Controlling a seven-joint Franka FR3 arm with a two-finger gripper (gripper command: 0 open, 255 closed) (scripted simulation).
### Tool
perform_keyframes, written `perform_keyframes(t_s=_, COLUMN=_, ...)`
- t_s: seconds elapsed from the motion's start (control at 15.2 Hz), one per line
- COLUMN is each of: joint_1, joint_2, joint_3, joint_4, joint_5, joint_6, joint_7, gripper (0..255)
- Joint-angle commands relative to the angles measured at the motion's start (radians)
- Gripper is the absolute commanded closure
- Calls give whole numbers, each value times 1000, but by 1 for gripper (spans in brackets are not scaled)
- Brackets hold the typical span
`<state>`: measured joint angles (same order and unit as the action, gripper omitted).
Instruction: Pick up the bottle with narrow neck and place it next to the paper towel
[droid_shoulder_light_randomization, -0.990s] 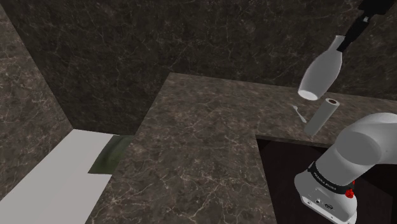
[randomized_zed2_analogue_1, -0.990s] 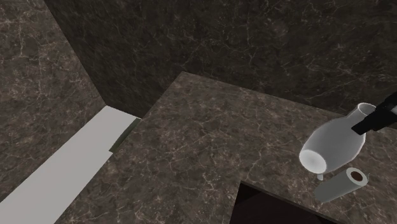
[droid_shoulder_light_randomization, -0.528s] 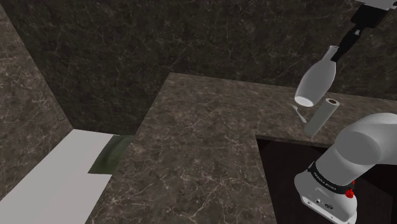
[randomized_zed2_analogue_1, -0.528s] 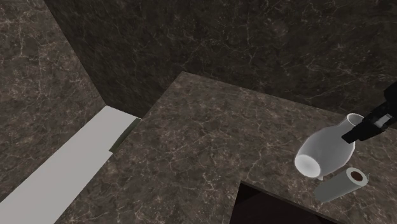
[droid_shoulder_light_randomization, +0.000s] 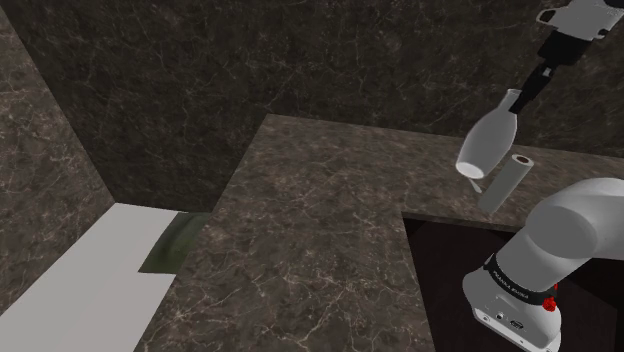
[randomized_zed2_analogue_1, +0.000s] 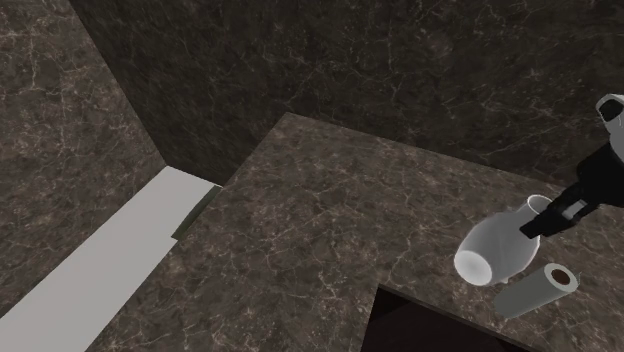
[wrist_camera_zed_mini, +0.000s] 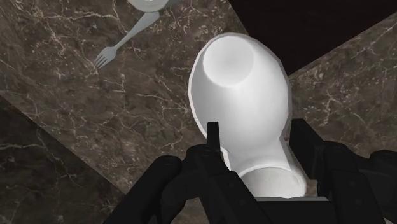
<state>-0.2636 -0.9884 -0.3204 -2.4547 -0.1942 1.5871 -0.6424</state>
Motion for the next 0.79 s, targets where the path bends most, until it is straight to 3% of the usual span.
perform_keyframes(t_s=0.0, joint_1=-4, joint_2=-11, joint_3=-5, joint_4=-32, joint_5=-6, joint_6=22, joint_7=-1, gripper=255)
perform_keyframes(t_s=0.73, joint_1=-26, joint_2=-47, joint_3=-40, joint_4=-194, joint_5=-42, joint_6=147, joint_7=-3, gripper=255)
